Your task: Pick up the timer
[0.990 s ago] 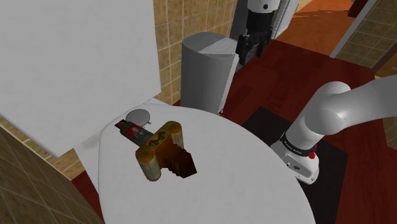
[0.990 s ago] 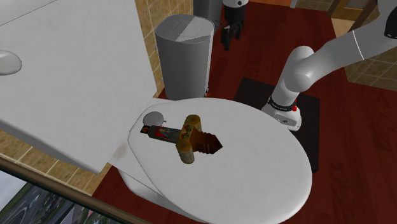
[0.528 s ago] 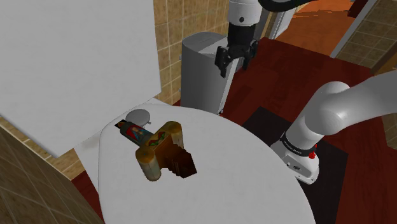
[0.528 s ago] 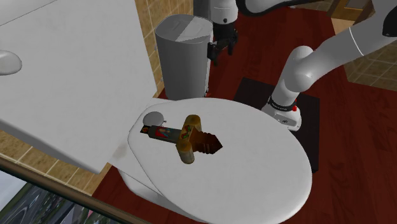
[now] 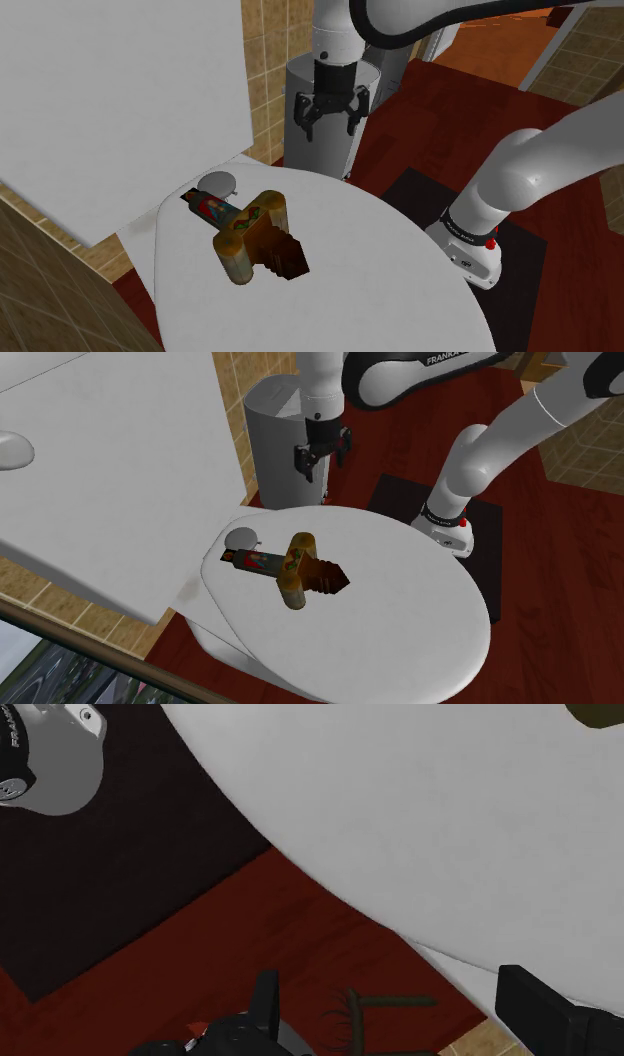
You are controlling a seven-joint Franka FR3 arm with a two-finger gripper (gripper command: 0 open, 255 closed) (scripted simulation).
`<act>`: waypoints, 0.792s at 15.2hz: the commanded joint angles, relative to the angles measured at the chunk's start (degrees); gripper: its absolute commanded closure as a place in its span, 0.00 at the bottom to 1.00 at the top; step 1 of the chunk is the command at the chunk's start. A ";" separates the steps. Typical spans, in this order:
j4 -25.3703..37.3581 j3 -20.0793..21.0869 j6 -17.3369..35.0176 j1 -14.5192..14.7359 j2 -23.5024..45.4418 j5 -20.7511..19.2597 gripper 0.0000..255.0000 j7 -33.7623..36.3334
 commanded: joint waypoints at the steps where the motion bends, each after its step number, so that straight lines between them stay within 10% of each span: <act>1: 2.75 3.29 2.03 -0.93 4.13 -0.07 0.00 5.84; 12: 21.84 15.72 9.59 -2.77 32.89 -15.70 0.00 39.35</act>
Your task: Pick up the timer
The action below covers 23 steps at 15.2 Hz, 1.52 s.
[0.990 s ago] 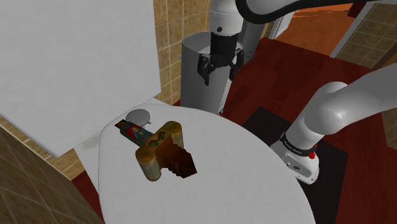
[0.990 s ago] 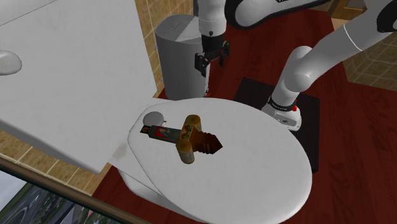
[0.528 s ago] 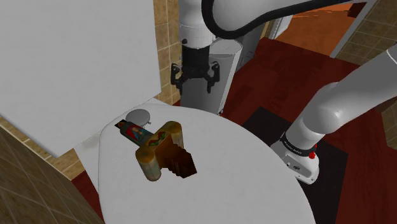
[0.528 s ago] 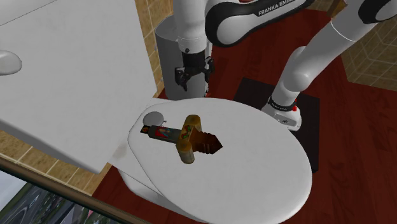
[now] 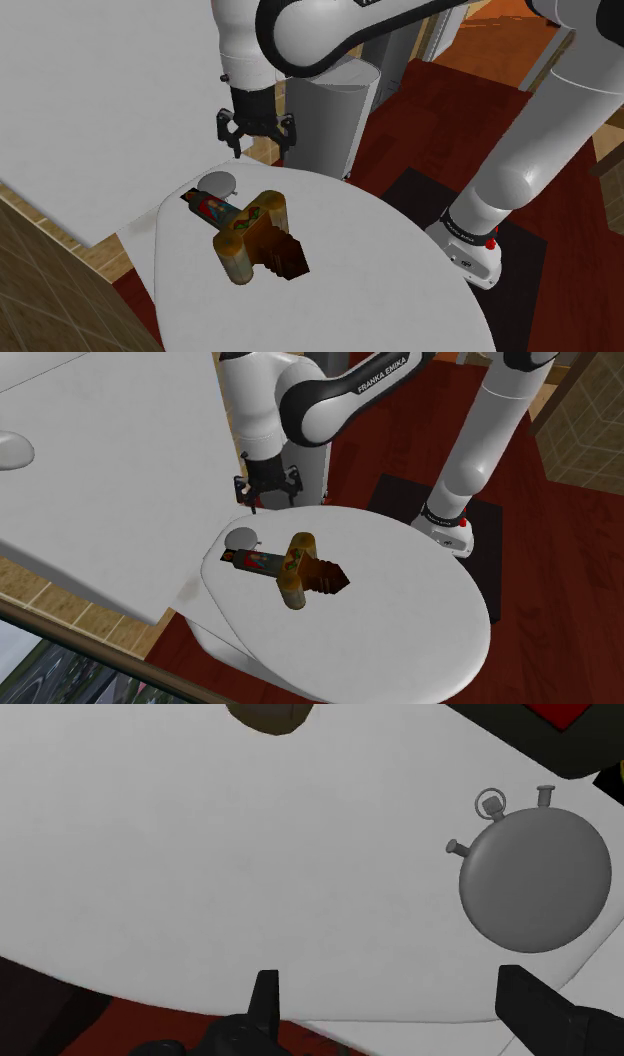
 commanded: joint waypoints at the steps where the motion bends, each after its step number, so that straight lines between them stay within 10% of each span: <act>1: 4.67 0.72 0.51 1.59 6.61 -4.97 0.00 7.20; 6: 17.46 -2.38 -1.06 8.90 19.96 -14.00 0.00 19.47; 15: 13.67 -3.29 4.03 9.22 21.63 -15.36 0.00 20.17; 16: 13.62 -3.31 4.11 9.22 21.66 -15.38 1.00 20.17; 23: 13.53 -3.34 4.32 9.37 21.82 -15.50 1.00 20.34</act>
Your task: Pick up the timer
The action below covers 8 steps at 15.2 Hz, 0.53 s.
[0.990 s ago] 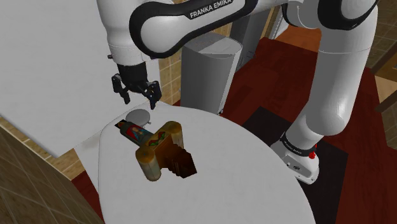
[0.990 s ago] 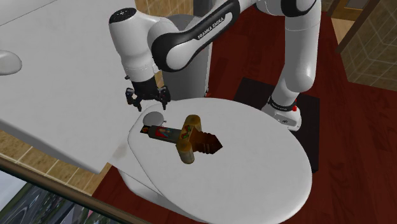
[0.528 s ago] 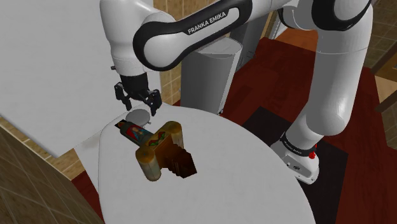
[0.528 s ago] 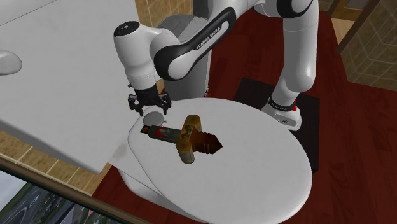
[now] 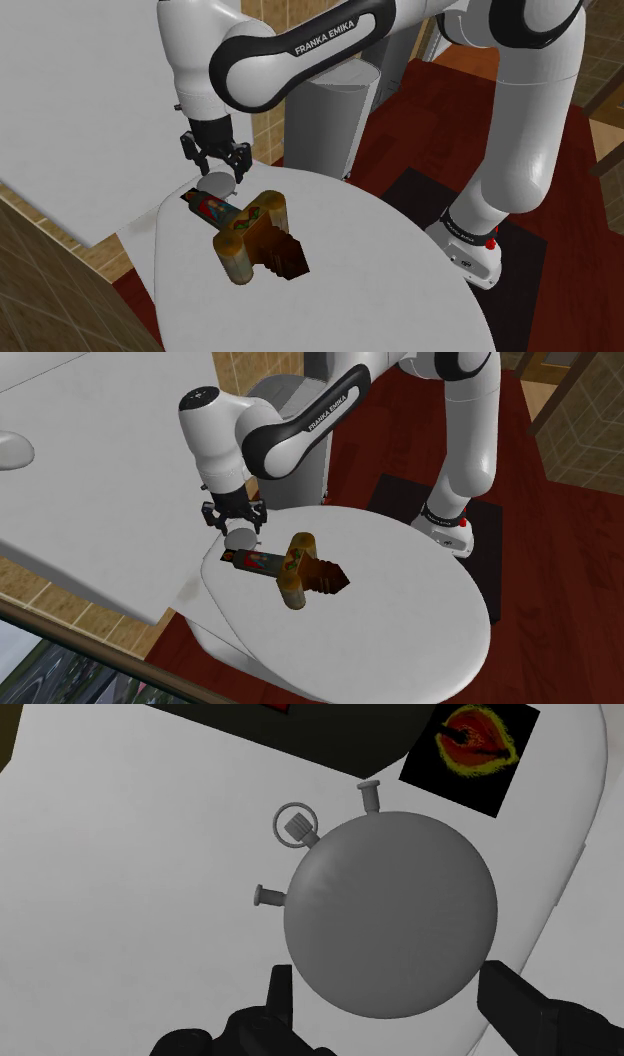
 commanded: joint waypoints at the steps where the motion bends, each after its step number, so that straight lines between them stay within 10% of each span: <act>1: -0.06 0.05 0.12 0.09 0.19 0.04 1.00 0.00; 8: 2.95 0.74 -4.08 -0.21 -1.38 1.32 1.00 -0.70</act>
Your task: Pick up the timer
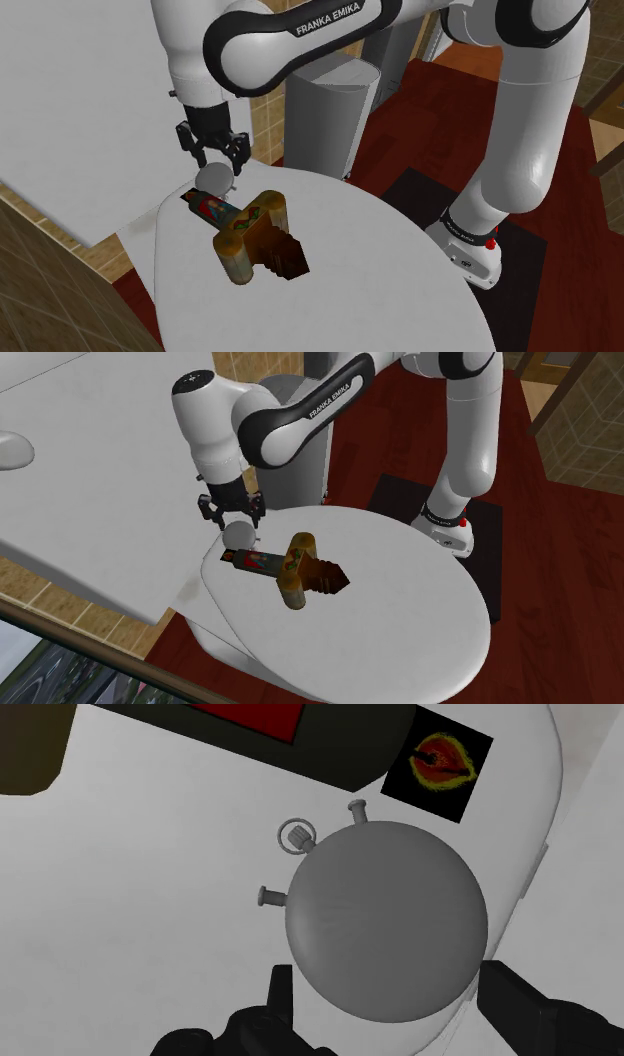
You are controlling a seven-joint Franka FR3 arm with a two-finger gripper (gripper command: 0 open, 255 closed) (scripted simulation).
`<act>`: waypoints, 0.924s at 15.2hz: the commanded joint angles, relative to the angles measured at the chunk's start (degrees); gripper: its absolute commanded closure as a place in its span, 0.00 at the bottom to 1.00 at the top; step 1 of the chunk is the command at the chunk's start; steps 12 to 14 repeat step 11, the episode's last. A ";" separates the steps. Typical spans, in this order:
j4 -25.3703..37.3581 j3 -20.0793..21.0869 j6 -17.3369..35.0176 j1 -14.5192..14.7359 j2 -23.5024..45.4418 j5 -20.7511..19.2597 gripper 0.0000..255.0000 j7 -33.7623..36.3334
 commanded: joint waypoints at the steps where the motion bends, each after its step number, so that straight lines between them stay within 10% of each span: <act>1: 0.98 0.23 -1.38 -0.07 -0.51 0.41 1.00 -0.18; 14: 6.03 0.78 -7.18 0.15 -1.58 1.36 1.00 -0.66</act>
